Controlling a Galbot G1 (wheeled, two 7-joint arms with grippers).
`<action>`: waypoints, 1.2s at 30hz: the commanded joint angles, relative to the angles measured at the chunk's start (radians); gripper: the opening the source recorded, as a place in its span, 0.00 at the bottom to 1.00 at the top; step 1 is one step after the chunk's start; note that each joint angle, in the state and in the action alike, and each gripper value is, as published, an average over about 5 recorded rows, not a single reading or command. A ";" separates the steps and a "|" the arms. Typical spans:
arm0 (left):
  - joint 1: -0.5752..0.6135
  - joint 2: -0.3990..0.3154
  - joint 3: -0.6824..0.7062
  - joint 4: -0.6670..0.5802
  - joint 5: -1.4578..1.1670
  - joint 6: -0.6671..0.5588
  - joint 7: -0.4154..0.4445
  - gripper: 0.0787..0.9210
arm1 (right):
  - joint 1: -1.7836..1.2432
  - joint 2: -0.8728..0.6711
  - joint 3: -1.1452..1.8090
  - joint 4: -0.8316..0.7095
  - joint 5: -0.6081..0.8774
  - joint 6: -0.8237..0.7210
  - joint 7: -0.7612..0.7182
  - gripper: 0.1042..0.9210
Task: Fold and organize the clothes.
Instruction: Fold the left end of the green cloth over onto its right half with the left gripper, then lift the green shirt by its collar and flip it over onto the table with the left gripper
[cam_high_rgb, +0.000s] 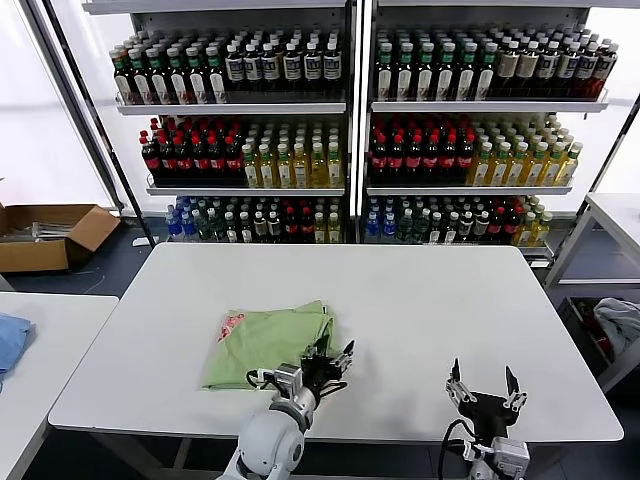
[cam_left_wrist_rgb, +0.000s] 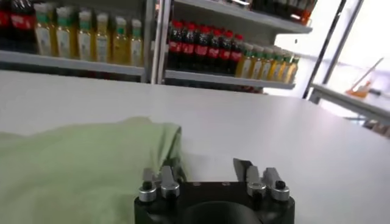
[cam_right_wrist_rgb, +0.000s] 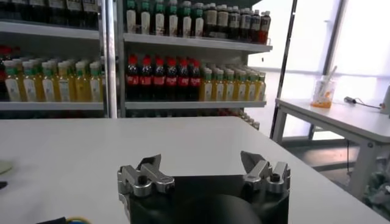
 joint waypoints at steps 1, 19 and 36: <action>0.012 0.010 -0.020 -0.278 -0.374 -0.010 0.007 0.73 | 0.034 -0.001 -0.015 -0.038 0.001 -0.002 -0.002 0.88; 0.100 0.231 -0.418 -0.174 -0.027 -0.011 -0.109 0.88 | 0.172 -0.081 -0.055 -0.068 0.083 -0.034 -0.016 0.88; 0.081 0.209 -0.394 -0.031 -0.054 -0.009 -0.064 0.88 | 0.158 -0.063 -0.064 -0.063 0.085 -0.036 -0.021 0.88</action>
